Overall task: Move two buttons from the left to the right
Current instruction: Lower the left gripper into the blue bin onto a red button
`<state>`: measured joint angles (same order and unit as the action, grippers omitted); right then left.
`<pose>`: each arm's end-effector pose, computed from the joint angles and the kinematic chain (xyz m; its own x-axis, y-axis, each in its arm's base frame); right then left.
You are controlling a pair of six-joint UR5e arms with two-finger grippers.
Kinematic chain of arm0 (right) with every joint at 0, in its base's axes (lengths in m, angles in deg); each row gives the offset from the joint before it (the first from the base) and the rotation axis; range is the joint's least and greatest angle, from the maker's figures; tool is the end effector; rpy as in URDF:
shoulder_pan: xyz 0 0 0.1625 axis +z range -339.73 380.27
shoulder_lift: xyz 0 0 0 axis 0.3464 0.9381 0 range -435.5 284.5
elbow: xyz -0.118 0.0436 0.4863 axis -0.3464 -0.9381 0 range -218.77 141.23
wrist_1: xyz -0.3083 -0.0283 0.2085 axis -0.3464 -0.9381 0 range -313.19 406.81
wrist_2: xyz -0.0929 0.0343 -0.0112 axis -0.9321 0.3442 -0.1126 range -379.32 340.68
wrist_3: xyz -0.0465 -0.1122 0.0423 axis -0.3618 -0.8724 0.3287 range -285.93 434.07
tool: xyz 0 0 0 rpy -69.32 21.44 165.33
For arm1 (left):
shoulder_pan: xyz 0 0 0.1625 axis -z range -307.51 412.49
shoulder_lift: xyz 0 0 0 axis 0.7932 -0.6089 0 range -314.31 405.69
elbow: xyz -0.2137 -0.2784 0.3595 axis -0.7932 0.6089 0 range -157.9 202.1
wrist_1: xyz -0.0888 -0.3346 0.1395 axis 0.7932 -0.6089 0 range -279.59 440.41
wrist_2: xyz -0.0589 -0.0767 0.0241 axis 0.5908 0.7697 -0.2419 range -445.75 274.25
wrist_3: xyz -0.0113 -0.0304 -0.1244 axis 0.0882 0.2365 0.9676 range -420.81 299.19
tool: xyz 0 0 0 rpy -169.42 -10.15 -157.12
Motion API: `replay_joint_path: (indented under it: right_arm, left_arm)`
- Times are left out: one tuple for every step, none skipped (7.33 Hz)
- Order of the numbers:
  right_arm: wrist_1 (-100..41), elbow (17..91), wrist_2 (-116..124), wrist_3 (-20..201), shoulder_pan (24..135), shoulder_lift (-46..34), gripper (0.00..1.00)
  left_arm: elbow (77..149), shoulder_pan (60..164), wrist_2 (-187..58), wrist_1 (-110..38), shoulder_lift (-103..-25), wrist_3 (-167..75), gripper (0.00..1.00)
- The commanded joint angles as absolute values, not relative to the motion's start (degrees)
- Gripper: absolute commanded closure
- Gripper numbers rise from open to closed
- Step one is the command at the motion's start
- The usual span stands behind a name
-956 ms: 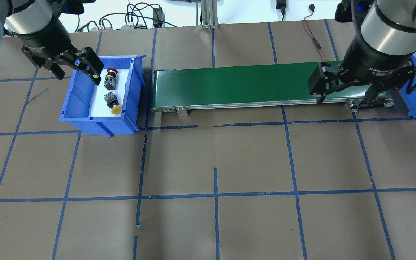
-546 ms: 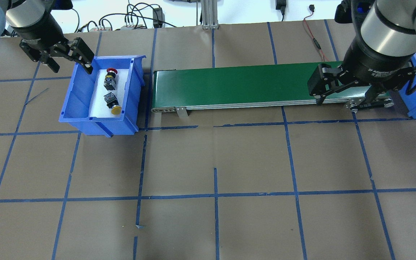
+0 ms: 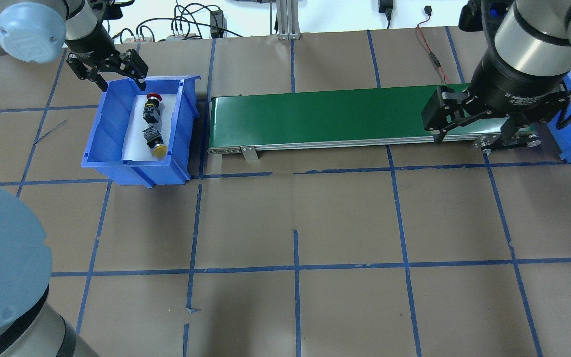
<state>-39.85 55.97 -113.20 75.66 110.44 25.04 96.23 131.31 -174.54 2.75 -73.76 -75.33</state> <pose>0.1257 -0.3596 0.5677 -0.9974 0.0275 0.0665 0.0246 0.9987 -0.0446 -0.0011 -0.6961 0.3875 -0.9980 0.0579 0.0259 0.0583 0.9982 0.0155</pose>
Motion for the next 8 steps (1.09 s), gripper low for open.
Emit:
replay_joint_path:
  right_arm:
    - [-39.8, 56.0, -113.3, 75.7, 110.4, 25.0, 0.00]
    - [-39.8, 56.0, -113.3, 75.7, 110.4, 25.0, 0.00]
    - [-39.8, 56.0, -113.2, 75.7, 110.4, 25.0, 0.00]
    - [-39.8, 55.9, -113.3, 75.7, 110.4, 25.0, 0.00]
    - [-39.8, 55.9, -113.3, 75.7, 110.4, 25.0, 0.00]
    - [-39.8, 55.9, -113.3, 75.7, 110.4, 25.0, 0.00]
    - [-39.9, 55.9, -113.3, 75.7, 110.4, 25.0, 0.00]
    - [-39.8, 55.9, -113.3, 75.7, 110.4, 25.0, 0.00]
  left_arm:
    - [95.6, 131.7, -174.5, 2.9, -75.9, -75.0, 0.09]
    - [95.4, 131.8, -174.6, 3.0, -77.0, -75.0, 0.19]
    - [95.8, 131.9, -174.8, 3.0, -77.8, -74.9, 0.27]
    - [95.6, 131.9, -174.9, 3.1, -79.0, -74.8, 0.27]
    - [95.5, 131.9, -175.1, 3.8, -80.4, -74.8, 0.27]
    - [95.7, 132.0, -174.8, 3.9, -81.1, -73.2, 0.27]
    - [95.8, 132.0, -174.7, 4.0, -81.3, -72.5, 0.27]
    - [95.8, 131.9, -174.8, 4.2, -81.9, -72.5, 0.27]
